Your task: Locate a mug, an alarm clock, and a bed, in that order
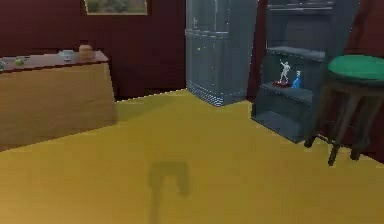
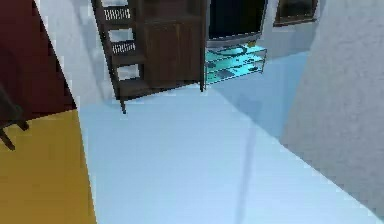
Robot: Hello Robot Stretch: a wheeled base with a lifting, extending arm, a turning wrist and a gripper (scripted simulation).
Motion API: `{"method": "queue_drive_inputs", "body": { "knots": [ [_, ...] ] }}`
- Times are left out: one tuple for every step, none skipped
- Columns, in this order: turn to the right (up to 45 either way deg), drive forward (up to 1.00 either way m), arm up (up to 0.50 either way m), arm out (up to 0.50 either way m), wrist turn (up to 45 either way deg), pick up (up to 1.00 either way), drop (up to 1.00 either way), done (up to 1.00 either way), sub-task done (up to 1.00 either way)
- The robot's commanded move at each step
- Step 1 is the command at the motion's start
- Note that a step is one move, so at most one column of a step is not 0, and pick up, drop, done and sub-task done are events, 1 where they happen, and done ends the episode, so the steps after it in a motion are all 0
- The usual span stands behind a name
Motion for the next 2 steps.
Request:
{"method": "queue_drive_inputs", "body": {
  "knots": [
    [45.0,0.00,0.00,0.00,0.0,0.00,0.00,0.00,0.00],
    [45.0,0.00,0.00,0.00,0.0,0.00,0.00,0.00,0.00]
  ]
}}
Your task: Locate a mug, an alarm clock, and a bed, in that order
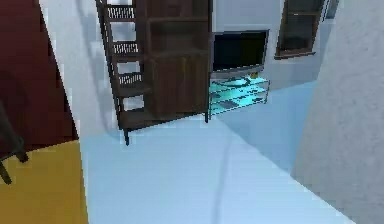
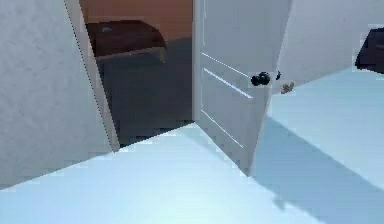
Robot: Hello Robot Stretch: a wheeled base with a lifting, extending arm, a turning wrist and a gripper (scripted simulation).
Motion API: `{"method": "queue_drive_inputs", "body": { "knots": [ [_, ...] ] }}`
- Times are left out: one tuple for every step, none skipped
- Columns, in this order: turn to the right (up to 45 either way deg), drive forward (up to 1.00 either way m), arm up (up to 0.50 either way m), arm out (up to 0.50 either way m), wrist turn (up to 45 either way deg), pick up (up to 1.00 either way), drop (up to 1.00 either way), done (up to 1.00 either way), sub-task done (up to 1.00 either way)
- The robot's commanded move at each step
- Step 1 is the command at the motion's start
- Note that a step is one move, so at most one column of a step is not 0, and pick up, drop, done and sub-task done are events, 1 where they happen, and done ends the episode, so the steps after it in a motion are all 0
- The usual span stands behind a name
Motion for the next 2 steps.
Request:
{"method": "queue_drive_inputs", "body": {
  "knots": [
    [45.0,0.00,0.00,0.00,0.0,0.00,0.00,0.00,0.00],
    [33.0,0.00,0.00,0.00,0.0,0.00,0.00,0.00,0.00]
  ]
}}
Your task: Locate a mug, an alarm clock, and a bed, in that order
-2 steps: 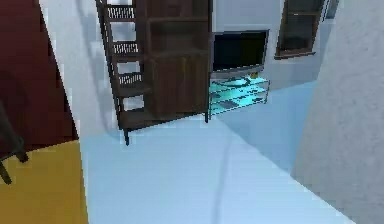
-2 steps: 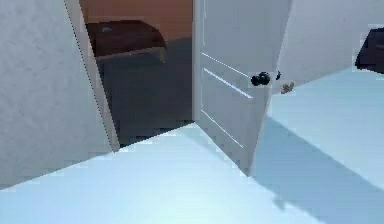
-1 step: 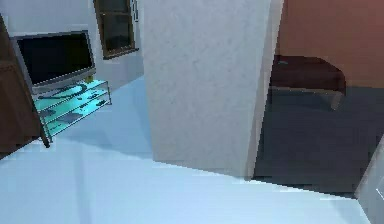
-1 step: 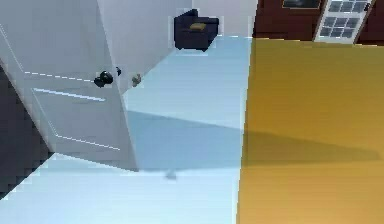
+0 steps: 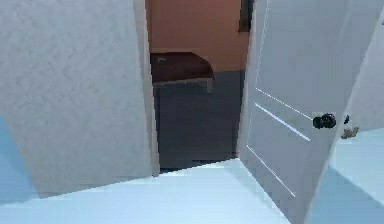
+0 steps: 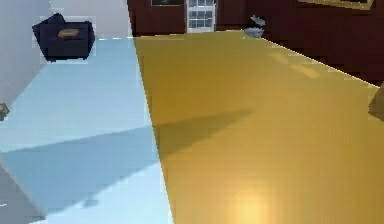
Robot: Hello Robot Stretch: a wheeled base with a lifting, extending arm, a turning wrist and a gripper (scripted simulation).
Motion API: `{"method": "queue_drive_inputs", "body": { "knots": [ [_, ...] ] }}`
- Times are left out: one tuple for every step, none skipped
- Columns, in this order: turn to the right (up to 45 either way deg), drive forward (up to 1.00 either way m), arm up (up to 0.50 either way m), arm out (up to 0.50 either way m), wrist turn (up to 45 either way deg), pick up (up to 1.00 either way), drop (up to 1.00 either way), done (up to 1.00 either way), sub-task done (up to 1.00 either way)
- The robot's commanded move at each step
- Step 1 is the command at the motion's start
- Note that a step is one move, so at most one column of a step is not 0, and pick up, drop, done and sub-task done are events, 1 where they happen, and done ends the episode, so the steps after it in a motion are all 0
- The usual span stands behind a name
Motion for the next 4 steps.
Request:
{"method": "queue_drive_inputs", "body": {
  "knots": [
    [0.0,1.00,0.00,0.00,0.0,0.00,0.00,0.00,0.00],
    [3.0,0.00,0.00,0.00,0.0,0.00,0.00,0.00,0.00],
    [0.0,0.85,0.00,0.00,0.0,0.00,0.00,0.00,0.00],
    [27.0,0.00,0.00,0.00,0.0,0.00,0.00,0.00,0.00]
  ]
}}
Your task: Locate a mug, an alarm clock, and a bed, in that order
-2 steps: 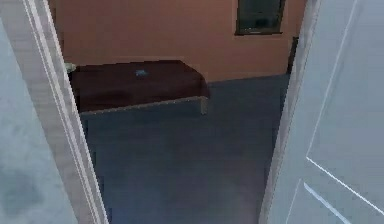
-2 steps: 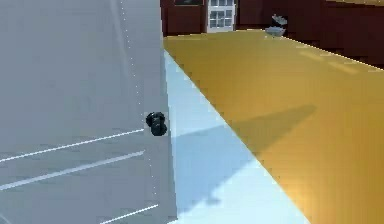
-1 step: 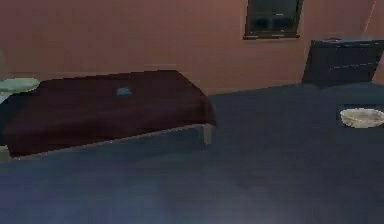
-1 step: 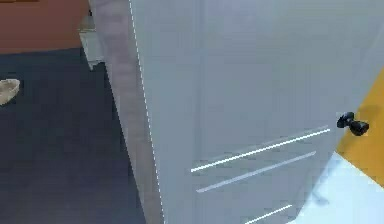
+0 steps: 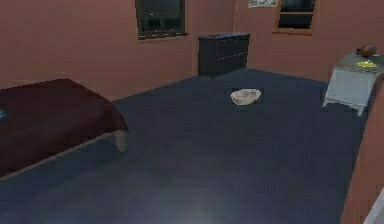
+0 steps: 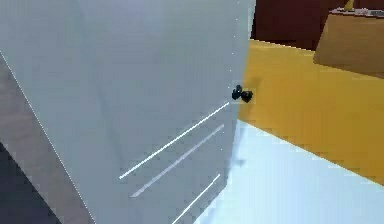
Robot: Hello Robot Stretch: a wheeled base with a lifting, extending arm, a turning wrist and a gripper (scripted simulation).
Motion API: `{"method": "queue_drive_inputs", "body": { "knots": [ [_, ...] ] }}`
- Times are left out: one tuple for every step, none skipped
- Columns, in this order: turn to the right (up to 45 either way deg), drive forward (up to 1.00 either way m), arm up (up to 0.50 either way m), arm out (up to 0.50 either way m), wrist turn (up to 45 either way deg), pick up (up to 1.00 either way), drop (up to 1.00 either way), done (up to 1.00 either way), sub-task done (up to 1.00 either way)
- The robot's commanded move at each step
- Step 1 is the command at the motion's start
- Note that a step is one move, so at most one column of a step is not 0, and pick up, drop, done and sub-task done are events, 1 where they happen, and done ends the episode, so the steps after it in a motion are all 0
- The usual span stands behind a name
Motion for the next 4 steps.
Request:
{"method": "queue_drive_inputs", "body": {
  "knots": [
    [0.0,0.40,0.00,0.00,0.0,0.00,0.00,0.00,0.00],
    [0.0,1.00,0.00,0.00,0.0,0.00,0.00,0.00,0.00],
    [0.0,1.00,0.00,0.00,0.0,0.00,0.00,0.00,0.00],
    [-3.0,0.00,0.00,0.00,0.0,0.00,0.00,0.00,0.00]
  ]
}}
